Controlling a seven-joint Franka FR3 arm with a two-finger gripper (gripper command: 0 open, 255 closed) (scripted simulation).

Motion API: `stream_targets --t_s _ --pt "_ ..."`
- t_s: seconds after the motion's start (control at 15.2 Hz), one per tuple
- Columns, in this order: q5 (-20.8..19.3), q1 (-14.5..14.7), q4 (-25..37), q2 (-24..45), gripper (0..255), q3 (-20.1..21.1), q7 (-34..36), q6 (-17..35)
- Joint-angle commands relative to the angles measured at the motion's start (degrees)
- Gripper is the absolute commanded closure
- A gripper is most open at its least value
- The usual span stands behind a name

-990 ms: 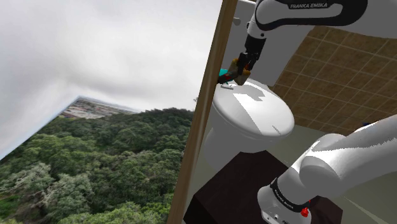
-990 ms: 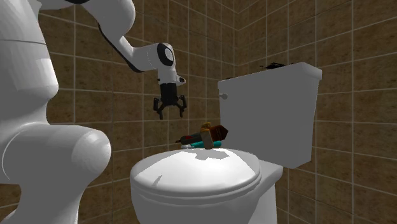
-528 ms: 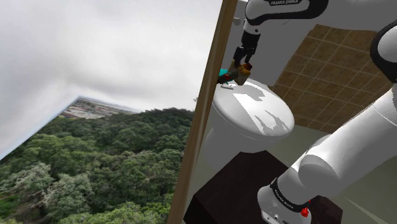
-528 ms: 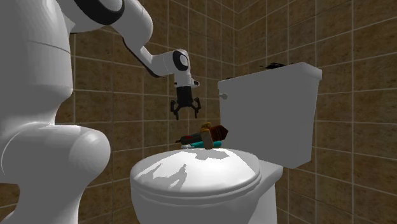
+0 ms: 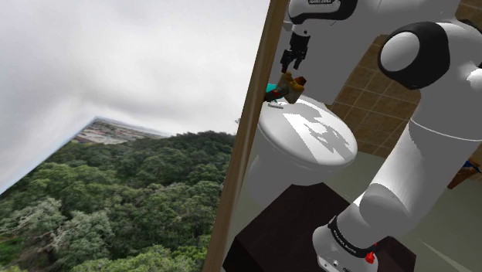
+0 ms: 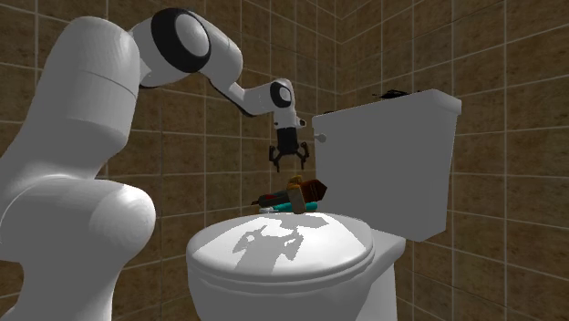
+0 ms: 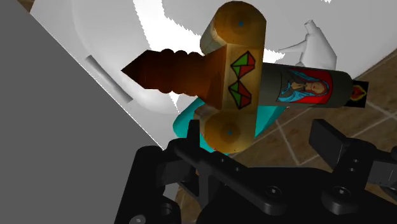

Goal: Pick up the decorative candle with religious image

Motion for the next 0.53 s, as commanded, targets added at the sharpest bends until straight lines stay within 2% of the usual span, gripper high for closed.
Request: stream_targets --t_s 0.0,0.07,0.46 --pt "2.09 -1.72 7.33 5.58 0 -0.31 -1.53 -1.72" --pt "2.36 -2.06 8.42 6.37 0 -0.28 -1.72 -2.02" --pt "2.26 -1.81 3.53 6.18 0 -0.13 -1.46 2.68"
